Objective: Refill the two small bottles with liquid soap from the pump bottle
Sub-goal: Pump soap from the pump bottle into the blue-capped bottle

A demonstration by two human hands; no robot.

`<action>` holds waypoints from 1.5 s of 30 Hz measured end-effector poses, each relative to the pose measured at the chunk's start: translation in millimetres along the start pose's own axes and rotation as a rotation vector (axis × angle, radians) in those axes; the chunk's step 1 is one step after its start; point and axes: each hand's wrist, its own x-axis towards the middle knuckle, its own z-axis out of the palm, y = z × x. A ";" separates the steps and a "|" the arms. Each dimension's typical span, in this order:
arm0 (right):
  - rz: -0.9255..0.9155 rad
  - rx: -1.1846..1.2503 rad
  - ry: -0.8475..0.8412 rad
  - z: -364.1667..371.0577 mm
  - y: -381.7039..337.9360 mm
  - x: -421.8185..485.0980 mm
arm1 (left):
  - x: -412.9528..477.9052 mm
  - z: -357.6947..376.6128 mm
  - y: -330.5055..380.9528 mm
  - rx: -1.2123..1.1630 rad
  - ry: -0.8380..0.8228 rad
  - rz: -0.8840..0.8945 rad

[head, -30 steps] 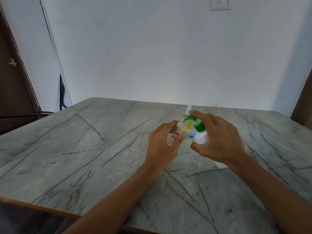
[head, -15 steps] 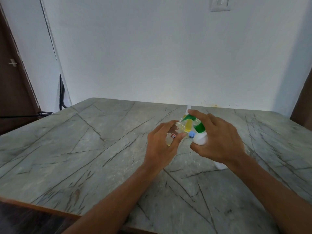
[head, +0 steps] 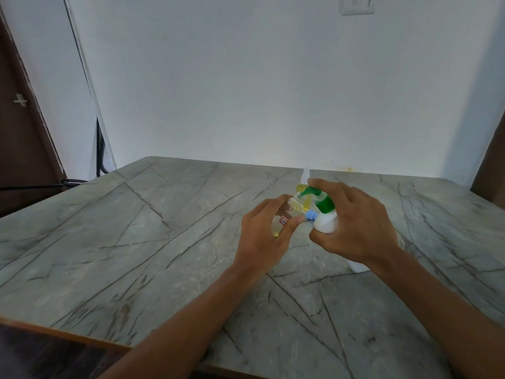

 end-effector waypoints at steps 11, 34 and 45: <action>0.008 -0.019 -0.044 -0.5 0.4 -0.5 | 2.5 -1.4 2.6 0.027 0.030 -0.062; -0.004 -0.010 0.000 0.0 0.4 -1.0 | -0.3 -2.2 2.4 0.005 0.002 -0.037; 0.001 -0.042 -0.037 -1.9 -1.0 -0.7 | 1.3 -3.8 4.1 0.023 0.034 -0.068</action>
